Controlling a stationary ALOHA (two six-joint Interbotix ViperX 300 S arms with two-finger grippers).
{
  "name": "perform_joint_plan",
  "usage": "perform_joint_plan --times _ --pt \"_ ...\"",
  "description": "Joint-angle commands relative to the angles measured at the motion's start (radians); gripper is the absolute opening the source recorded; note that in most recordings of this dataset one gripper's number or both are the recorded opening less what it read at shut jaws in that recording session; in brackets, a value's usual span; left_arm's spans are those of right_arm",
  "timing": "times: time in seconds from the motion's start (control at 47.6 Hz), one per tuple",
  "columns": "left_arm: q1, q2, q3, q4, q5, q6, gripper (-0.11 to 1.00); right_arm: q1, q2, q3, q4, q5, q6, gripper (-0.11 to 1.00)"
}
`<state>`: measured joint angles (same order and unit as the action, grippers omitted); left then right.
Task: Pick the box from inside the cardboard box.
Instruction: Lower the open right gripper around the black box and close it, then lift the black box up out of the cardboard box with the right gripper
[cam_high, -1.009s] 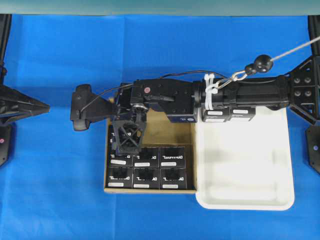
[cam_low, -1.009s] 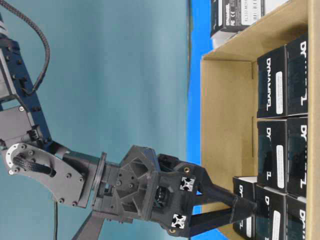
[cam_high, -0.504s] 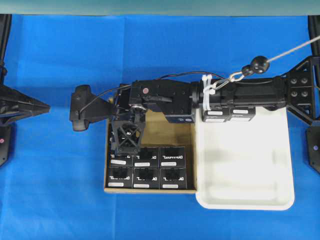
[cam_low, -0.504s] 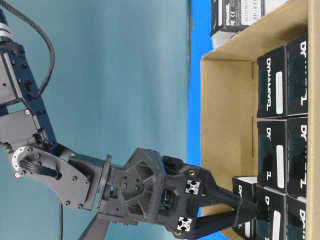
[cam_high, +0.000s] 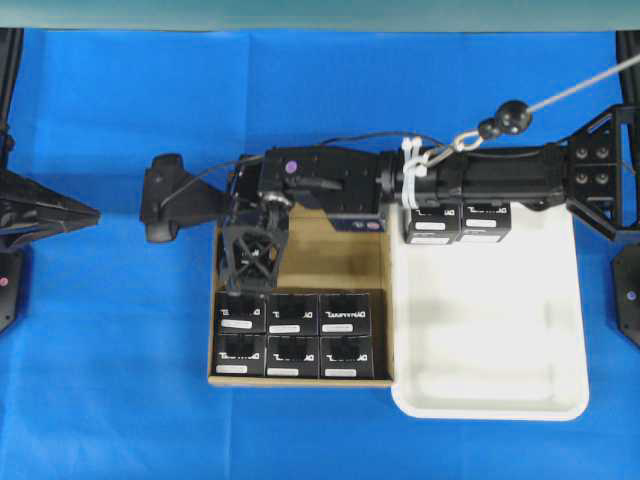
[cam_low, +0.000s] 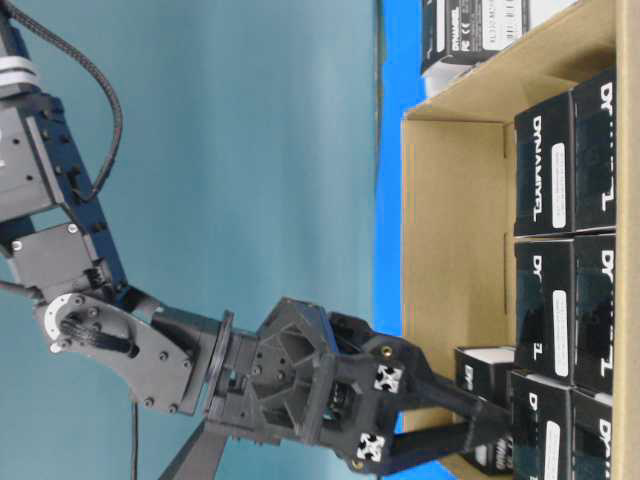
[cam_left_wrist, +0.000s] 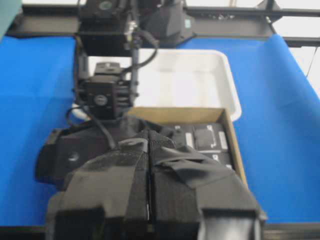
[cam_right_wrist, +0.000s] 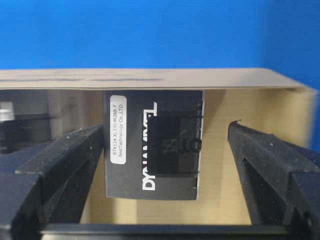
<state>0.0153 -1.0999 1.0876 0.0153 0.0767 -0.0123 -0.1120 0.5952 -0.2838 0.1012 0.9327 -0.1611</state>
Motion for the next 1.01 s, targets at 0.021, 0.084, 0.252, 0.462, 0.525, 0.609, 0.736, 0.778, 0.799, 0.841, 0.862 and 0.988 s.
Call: perform_joint_plan --times 0.021,0.084,0.252,0.462,0.525,0.609,0.736,0.778,0.799,0.841,0.862,0.988 --pt "0.002 0.011 -0.031 0.002 -0.006 -0.002 -0.06 -0.012 0.008 -0.005 0.000 -0.006 -0.018 0.98" --pt "0.002 0.011 -0.029 0.002 -0.006 -0.005 -0.06 -0.014 0.008 -0.005 0.002 -0.005 -0.026 0.98" --pt "0.002 0.011 -0.029 0.002 -0.006 -0.008 -0.06 -0.009 0.009 -0.005 0.002 -0.005 -0.035 0.98" --pt "0.002 0.011 -0.029 0.002 -0.005 -0.008 -0.06 0.006 0.009 -0.003 0.003 -0.005 -0.035 0.98" --pt "0.002 0.011 -0.029 0.002 -0.005 -0.008 -0.06 0.009 0.012 -0.005 0.003 -0.008 -0.035 0.98" --pt "0.002 0.011 -0.028 0.002 -0.006 -0.008 -0.06 0.015 0.018 -0.005 0.003 -0.008 -0.035 0.98" --pt "0.002 0.011 -0.029 0.002 -0.006 -0.008 -0.06 0.020 0.028 -0.005 0.003 -0.009 -0.034 0.98" --pt "0.002 0.011 -0.029 0.002 -0.006 -0.008 -0.06 0.020 0.028 -0.003 0.003 -0.009 -0.034 0.98" --pt "0.002 0.011 -0.029 0.002 -0.005 -0.008 -0.06 0.020 0.028 -0.003 0.005 -0.009 -0.034 0.98" --pt "0.002 0.011 -0.029 0.002 -0.006 -0.009 -0.06 0.021 0.028 -0.003 0.005 -0.008 -0.034 0.98" --pt "0.002 0.011 -0.029 0.002 -0.006 -0.009 -0.06 0.020 0.029 -0.003 0.003 -0.009 -0.034 0.98" --pt "0.002 0.011 -0.029 0.002 -0.006 -0.009 -0.06 0.020 0.031 -0.005 0.003 -0.012 -0.034 0.98"
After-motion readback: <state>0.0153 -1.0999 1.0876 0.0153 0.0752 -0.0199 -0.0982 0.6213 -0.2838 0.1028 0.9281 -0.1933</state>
